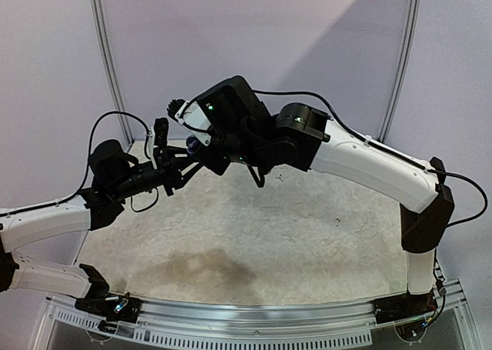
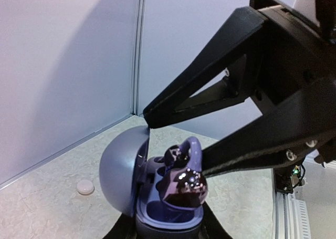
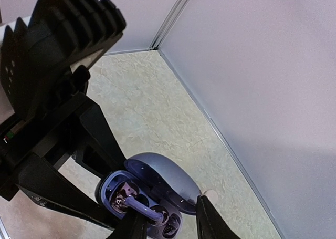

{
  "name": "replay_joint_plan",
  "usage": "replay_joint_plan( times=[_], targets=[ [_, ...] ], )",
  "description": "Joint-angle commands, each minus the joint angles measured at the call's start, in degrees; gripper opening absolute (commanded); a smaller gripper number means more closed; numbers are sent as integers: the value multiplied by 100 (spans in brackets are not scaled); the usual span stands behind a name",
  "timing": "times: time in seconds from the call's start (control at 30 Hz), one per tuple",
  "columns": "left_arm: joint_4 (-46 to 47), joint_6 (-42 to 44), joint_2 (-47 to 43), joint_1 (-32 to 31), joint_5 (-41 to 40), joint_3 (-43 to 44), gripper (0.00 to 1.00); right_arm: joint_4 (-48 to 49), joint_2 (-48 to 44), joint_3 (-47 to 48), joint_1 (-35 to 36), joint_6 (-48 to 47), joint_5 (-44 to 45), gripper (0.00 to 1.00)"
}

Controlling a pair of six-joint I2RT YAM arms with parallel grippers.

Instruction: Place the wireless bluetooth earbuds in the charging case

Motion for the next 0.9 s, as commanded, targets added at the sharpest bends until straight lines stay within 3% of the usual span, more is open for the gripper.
replay_joint_plan(
  times=[0.0, 0.27, 0.6, 0.87],
  targets=[
    [737, 99, -230, -26, -14, 139, 0, -692, 64, -87, 33, 73, -466, 29],
    [779, 680, -213, -44, 227, 165, 0, -784, 109, -14, 41, 91, -447, 23],
    [573, 1626, -196, -35, 633, 237, 0, -1120, 137, 66, 34, -134, -937, 23],
    [603, 1674, -234, -44, 710, 211, 0, -1086, 274, 158, 38, -152, -606, 22]
  ],
)
